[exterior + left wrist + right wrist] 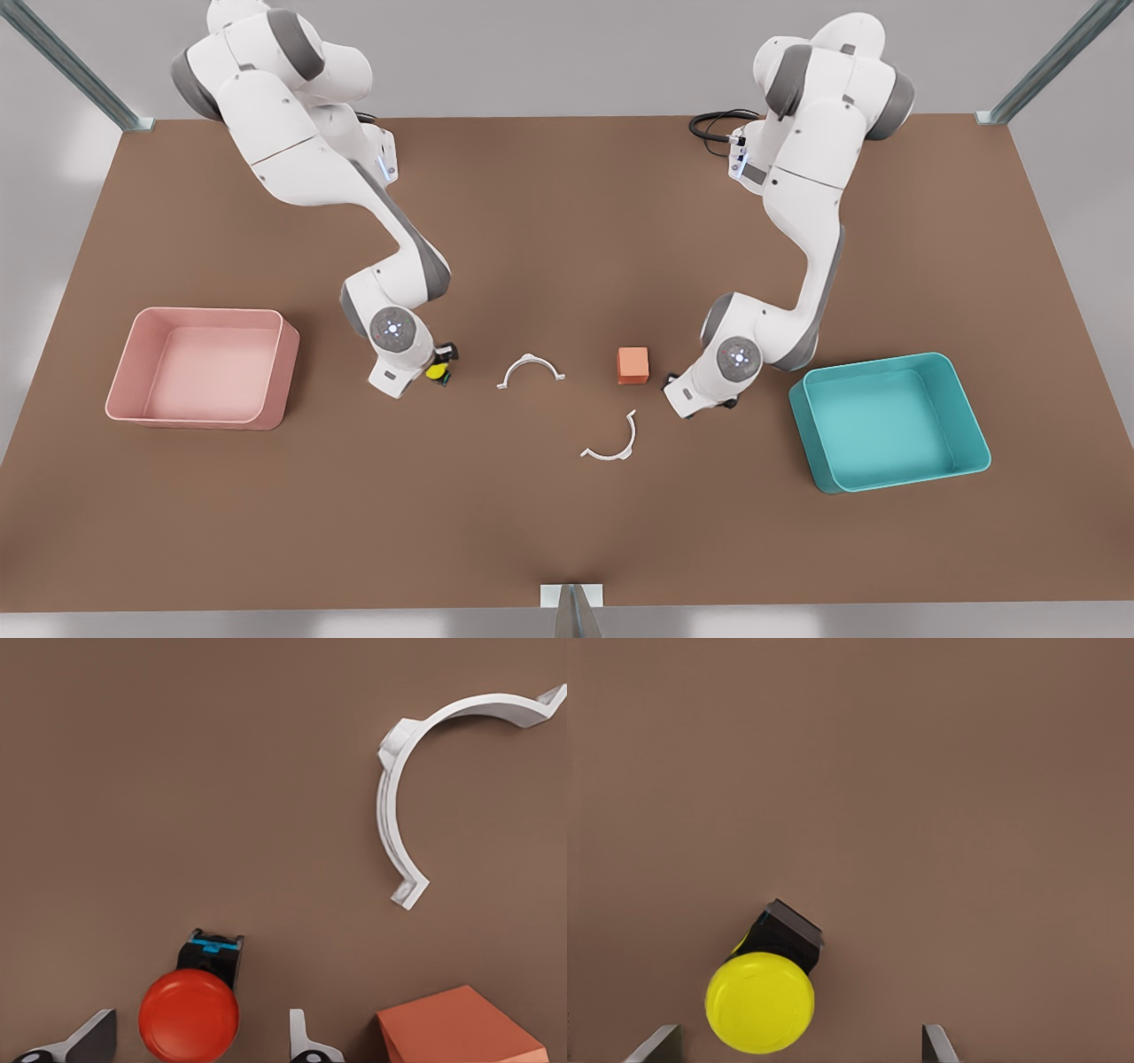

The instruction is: Place the red button in the blue storage box with the left arm, and place the yellow button in the pink storage box with the right arm

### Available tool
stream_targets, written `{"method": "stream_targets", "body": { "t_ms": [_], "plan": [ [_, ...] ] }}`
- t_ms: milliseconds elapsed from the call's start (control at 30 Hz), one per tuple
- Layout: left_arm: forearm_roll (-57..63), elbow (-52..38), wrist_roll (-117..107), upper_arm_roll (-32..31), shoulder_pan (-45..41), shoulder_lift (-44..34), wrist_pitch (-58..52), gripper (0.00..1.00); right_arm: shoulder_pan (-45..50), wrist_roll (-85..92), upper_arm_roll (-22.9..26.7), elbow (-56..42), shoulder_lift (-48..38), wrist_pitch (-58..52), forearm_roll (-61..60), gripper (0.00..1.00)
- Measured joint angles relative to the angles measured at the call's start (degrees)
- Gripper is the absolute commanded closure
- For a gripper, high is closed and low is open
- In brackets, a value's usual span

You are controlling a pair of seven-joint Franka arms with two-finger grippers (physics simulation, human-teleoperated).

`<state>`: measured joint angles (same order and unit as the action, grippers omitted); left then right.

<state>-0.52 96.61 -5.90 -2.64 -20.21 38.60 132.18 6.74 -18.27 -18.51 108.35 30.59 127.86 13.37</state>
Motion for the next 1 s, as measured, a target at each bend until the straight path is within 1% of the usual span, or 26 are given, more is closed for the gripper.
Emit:
{"method": "stream_targets", "body": {
  "t_ms": [67,100,133,233,267,300,367,433,467,500,533,600,800,900,1000],
  "plan": [
    [0.06,-0.16,0.03,0.00,0.00,0.39,0.81,0.07,0.44,-1.05,-0.05,0.00,2.40,3.81,0.12,0.00],
    [0.09,-0.27,0.04,0.00,0.00,0.59,1.12,0.12,0.43,-1.53,0.05,0.07,3.29,5.49,0.17,0.00],
    [0.15,-0.35,0.02,0.00,0.00,0.72,1.38,0.20,0.28,-1.99,0.22,0.18,4.00,6.95,0.21,0.00],
    [0.15,-0.40,0.06,0.00,0.00,0.89,1.96,0.27,-0.38,-3.22,0.46,0.40,5.08,10.45,0.28,0.00],
    [0.15,-0.35,0.07,0.00,0.00,0.91,2.09,0.27,-0.52,-3.58,0.48,0.49,5.20,11.31,0.28,0.12],
    [0.15,-0.30,0.08,0.00,0.03,0.91,2.20,0.28,-0.63,-3.92,0.49,0.63,5.21,12.03,0.25,0.16],
    [0.14,-0.27,0.11,0.00,0.07,0.92,2.36,0.38,-1.59,-4.57,0.32,1.59,4.93,13.11,0.27,0.16],
    [0.12,-0.26,0.12,0.00,0.12,0.88,2.47,0.43,-1.96,-5.20,0.24,2.45,4.55,13.88,0.26,0.16],
    [0.16,-0.26,0.10,0.00,0.15,0.86,2.51,0.45,-2.03,-5.53,0.22,2.81,4.36,14.17,0.25,0.24],
    [0.21,-0.26,0.05,0.00,0.16,0.84,2.54,0.47,-2.03,-5.79,0.18,2.97,4.23,14.40,0.18,0.40],
    [0.28,-0.29,-0.01,0.01,0.17,0.84,2.56,0.48,-2.05,-5.98,0.16,3.05,4.17,14.60,0.05,0.46],
    [0.39,-0.42,-0.14,0.01,0.20,0.52,2.54,0.48,-2.07,-6.37,0.15,3.10,4.11,14.91,-0.06,0.51],
    [0.48,-3.22,0.41,1.37,1.77,-5.21,-2.82,0.48,-2.00,-7.34,0.01,2.31,3.36,14.81,-0.10,0.51],
    [0.45,-3.26,2.32,1.48,6.64,-9.37,-7.85,0.48,-1.85,-7.73,-0.08,-0.57,2.15,13.12,-0.08,0.51],
    [0.33,-3.13,5.92,1.49,13.46,-12.55,-13.39,0.48,-2.09,-7.98,0.25,-3.13,-0.76,10.45,-0.04,0.51]
  ]
}}
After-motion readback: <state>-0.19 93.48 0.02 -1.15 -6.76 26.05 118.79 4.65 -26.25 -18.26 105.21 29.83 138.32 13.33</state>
